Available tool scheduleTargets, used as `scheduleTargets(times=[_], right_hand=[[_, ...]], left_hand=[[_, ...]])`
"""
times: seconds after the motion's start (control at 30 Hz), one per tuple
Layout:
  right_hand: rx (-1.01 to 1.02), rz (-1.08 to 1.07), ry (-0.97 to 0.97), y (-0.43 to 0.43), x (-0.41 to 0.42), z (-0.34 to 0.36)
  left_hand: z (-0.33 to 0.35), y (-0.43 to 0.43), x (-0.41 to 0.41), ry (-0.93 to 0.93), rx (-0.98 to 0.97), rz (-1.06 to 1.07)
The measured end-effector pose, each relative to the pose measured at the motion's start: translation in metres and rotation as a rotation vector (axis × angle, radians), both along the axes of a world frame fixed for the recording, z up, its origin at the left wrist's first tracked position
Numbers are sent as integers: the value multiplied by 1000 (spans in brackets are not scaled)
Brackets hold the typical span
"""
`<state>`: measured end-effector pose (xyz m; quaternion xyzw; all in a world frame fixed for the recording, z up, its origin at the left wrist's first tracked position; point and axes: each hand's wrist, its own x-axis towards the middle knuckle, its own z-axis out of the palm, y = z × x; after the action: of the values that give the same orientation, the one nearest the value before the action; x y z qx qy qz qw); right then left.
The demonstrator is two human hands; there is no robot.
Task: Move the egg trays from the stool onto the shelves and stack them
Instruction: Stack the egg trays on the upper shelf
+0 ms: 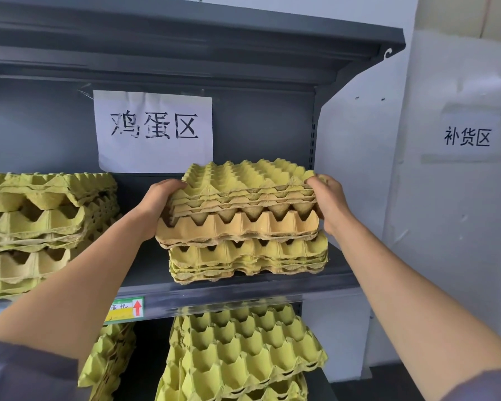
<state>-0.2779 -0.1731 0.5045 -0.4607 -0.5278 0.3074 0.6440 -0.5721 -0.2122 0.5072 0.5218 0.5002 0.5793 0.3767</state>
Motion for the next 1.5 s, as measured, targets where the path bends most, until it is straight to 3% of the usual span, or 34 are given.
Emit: scheduleTargets(times=[0.2, 0.33, 0.47, 0.57, 0.83, 1.03, 1.3, 1.43, 1.5], right_hand=[[55, 25, 25, -8, -5, 15], [57, 116, 67, -18, -10, 19], [-55, 207, 345, -26, -3, 28], [-174, 241, 447, -32, 3, 27], [-360, 391, 274, -58, 13, 25], [-330, 298, 251, -79, 17, 30], [-139, 88, 567, -70, 5, 24], [-45, -16, 693, -87, -28, 29], [-27, -89, 634, -91, -45, 27]], left_hand=[[9, -2, 0, -179, 166, -29], [16, -5, -1, -204, 260, 11], [7, -8, -6, -283, 275, 61], [3, -10, -12, -296, 252, 116], [7, -21, -5, -297, 305, 67], [17, -36, 12, -268, 313, 24], [43, -43, 24, -121, 225, 120], [31, -51, 38, -73, 89, -5], [26, -56, 49, -88, -4, -124]])
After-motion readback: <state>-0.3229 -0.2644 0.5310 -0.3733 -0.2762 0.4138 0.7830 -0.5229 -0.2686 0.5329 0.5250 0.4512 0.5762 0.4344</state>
